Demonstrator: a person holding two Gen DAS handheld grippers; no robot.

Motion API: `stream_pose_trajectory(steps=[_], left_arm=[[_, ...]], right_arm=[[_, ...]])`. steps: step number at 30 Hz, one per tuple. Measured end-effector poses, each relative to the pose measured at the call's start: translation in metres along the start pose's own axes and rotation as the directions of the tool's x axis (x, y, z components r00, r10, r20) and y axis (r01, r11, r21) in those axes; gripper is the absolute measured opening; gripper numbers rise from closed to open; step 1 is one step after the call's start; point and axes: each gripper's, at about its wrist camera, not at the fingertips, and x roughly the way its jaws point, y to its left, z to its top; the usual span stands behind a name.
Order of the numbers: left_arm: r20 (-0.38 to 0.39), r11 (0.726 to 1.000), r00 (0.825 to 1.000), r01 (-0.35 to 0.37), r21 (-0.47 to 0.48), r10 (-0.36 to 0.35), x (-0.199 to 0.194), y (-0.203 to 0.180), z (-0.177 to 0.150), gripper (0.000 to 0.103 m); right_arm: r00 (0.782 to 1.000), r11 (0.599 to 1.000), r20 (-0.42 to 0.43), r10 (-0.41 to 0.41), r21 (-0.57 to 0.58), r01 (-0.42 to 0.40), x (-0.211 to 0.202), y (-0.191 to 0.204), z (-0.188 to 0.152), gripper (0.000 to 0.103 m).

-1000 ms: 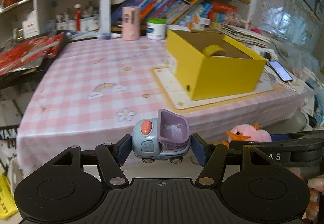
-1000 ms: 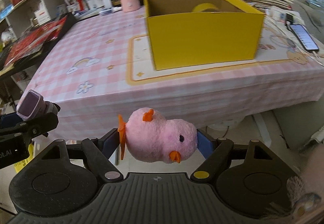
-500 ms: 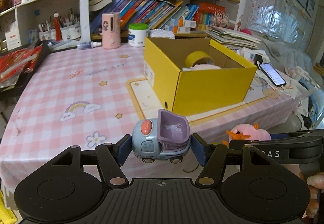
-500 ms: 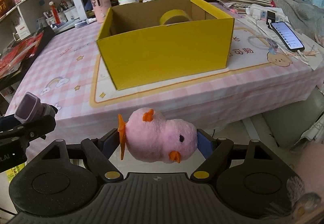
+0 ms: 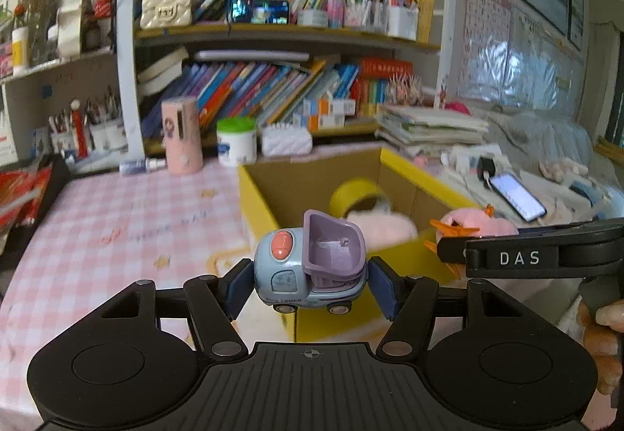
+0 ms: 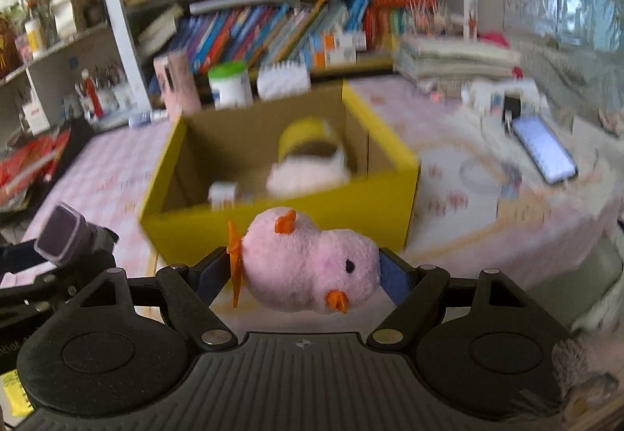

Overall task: Organize objects
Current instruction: 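Lower both tools into the yellow box and open both grippers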

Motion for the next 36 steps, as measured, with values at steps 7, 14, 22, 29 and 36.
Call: stream_pose_trajectory(steps=[7,14,22,29,36], left_arm=[[0.023,0.999,0.999,-0.033,-0.006,0.033,0.036,-0.018,0.022,0.063],[-0.02,0.997,0.997,-0.078,-0.005,0.078,0.073,-0.033,0.026,0.063],[-0.088,0.991,0.987,-0.133,0.005,0.133,0.105,-0.04,0.022,0.063],[-0.134,0.987,0.978,-0.163,-0.001,0.161,0.121,-0.041,0.02,0.063],[-0.144,0.983,0.973,-0.182,0.016,0.182,0.128,-0.044,0.019,0.064]], right_arm=[[0.998,0.999,0.054,0.034,-0.041,-0.032,0.025,-0.023,0.042,0.078],[0.996,0.994,0.038,0.079,-0.08,-0.075,0.061,-0.039,0.063,0.078],[0.991,0.982,-0.007,0.134,-0.133,-0.134,0.097,-0.04,0.074,0.079],[0.984,0.97,-0.051,0.169,-0.171,-0.175,0.119,-0.036,0.076,0.079],[0.978,0.958,-0.099,0.185,-0.203,-0.202,0.139,-0.032,0.074,0.079]])
